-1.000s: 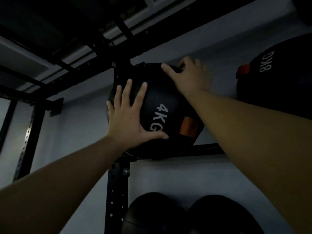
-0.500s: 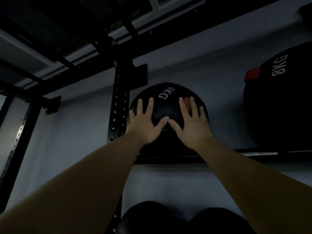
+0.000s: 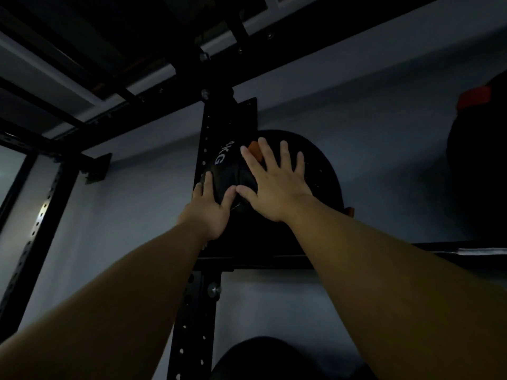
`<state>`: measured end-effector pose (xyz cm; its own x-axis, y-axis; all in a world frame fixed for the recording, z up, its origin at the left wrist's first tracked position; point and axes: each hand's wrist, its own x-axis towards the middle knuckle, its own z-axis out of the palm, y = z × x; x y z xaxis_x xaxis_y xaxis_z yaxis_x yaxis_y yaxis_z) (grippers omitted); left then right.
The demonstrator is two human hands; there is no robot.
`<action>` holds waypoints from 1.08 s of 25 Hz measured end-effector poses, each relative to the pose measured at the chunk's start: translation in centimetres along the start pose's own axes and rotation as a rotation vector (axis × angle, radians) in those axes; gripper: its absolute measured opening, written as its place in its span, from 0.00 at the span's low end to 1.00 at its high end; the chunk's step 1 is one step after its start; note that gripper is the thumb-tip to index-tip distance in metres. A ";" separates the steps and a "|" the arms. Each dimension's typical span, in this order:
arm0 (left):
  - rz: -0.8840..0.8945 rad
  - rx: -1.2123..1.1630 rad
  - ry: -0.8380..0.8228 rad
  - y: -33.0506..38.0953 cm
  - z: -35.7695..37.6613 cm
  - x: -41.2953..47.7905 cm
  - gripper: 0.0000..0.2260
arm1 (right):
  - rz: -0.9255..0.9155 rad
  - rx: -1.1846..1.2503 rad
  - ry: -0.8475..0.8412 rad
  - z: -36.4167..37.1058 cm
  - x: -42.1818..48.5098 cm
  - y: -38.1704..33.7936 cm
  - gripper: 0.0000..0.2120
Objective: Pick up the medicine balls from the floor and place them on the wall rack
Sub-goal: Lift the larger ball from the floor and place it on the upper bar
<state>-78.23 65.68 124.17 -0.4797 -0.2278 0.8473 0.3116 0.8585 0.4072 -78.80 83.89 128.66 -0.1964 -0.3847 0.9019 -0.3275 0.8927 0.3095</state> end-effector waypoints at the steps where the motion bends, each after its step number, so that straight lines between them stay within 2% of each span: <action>1: -0.011 0.002 -0.026 0.2 -0.2 -0.2 0.41 | 0.005 -0.001 -0.014 -0.1 -0.2 0.0 0.39; 4: -0.068 0.109 -0.135 1.6 -1.5 -1.1 0.41 | 0.031 0.004 -0.148 -1.9 -0.9 -0.1 0.42; 6: -0.062 0.338 -0.216 2.3 -3.8 -2.0 0.41 | 0.062 0.022 -0.326 -5.0 -1.5 -0.1 0.44; 8: 0.082 0.578 -0.193 3.0 -6.5 -3.2 0.41 | 0.133 0.020 -0.432 -8.6 -2.4 0.0 0.45; 9: 0.177 0.612 -0.145 3.3 -7.8 -4.0 0.40 | 0.190 0.023 -0.416 -10.4 -3.3 0.0 0.43; 12: 0.328 0.420 -0.110 5.4 -10.2 -7.9 0.36 | 0.307 -0.010 -0.233 -16.0 -8.2 0.7 0.32; 16: 0.532 0.214 -0.308 9.8 -10.4 -14.6 0.29 | 0.515 -0.067 -0.360 -24.6 -17.1 1.8 0.21; 22: 0.698 -0.097 -0.523 20.1 -9.5 -29.5 0.27 | 0.798 -0.239 -0.514 -40.4 -33.6 2.5 0.22; 24: 0.725 -0.233 -0.579 24.2 -11.1 -35.0 0.28 | 0.878 -0.336 -0.530 -46.1 -39.0 1.8 0.21; 27: 0.828 -0.301 -0.650 30.2 -15.3 -44.1 0.26 | 0.988 -0.454 -0.540 -55.1 -46.7 -0.8 0.21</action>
<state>-35.09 94.64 104.37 -0.3429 0.7298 0.5914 0.8821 0.4666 -0.0644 -18.47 114.01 102.91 -0.5736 0.5570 0.6006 0.5135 0.8158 -0.2662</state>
